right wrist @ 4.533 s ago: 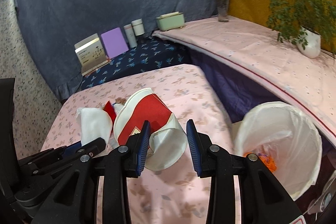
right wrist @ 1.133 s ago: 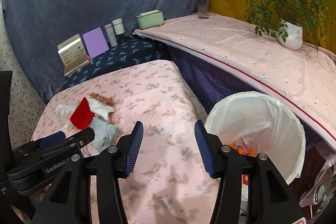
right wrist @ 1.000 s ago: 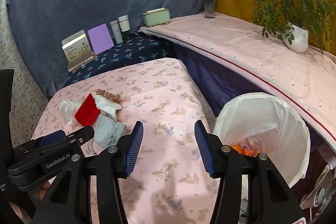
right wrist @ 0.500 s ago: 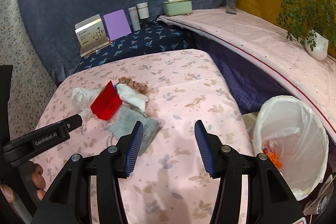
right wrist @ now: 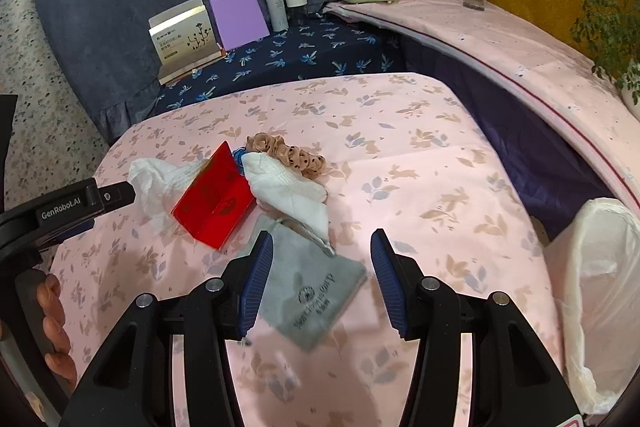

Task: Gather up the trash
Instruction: 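Grasp a white tissue with the left tool while the right tool grasps another tissue, then carry both white tissues over the white bin and open both tools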

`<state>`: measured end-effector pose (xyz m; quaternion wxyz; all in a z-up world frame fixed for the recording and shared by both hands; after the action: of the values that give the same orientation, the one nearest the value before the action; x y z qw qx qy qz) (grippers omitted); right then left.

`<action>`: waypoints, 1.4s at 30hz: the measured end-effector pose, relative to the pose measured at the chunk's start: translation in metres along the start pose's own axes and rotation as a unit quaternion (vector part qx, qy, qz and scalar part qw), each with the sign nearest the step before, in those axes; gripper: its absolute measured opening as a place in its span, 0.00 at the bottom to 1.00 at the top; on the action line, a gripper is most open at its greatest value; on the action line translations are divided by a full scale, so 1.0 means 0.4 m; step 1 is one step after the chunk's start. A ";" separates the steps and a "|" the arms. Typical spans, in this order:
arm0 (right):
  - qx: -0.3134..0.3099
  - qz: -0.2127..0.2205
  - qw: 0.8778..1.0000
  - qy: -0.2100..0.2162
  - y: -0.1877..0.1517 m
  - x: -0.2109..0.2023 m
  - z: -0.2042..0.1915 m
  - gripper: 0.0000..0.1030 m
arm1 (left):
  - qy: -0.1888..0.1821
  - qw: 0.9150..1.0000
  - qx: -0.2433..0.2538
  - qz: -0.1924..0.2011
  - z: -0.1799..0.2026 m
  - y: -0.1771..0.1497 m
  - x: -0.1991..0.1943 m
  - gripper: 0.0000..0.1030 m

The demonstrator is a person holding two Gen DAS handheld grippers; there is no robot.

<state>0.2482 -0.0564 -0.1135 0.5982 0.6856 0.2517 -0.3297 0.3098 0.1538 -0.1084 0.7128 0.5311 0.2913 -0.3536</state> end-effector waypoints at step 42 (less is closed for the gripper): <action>0.040 0.051 0.998 0.005 -0.018 -0.201 0.143 0.07 | -0.074 0.992 0.104 0.013 0.304 -0.134 -0.166 0.07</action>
<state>0.1816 -0.1079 -0.0615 0.5849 0.7229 0.2057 -0.3050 0.2324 0.0398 -0.0531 0.6782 0.5784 0.1925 -0.4105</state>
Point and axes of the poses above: each gripper's, at about its wrist camera, not at the fingertips, and x roughly the way its jaws point, z to its right, y to its top, the point moved 7 cm from there along x, roughly the way its jaws point, and after that the axes turned 5 degrees about -y, right-handed, at the moved point
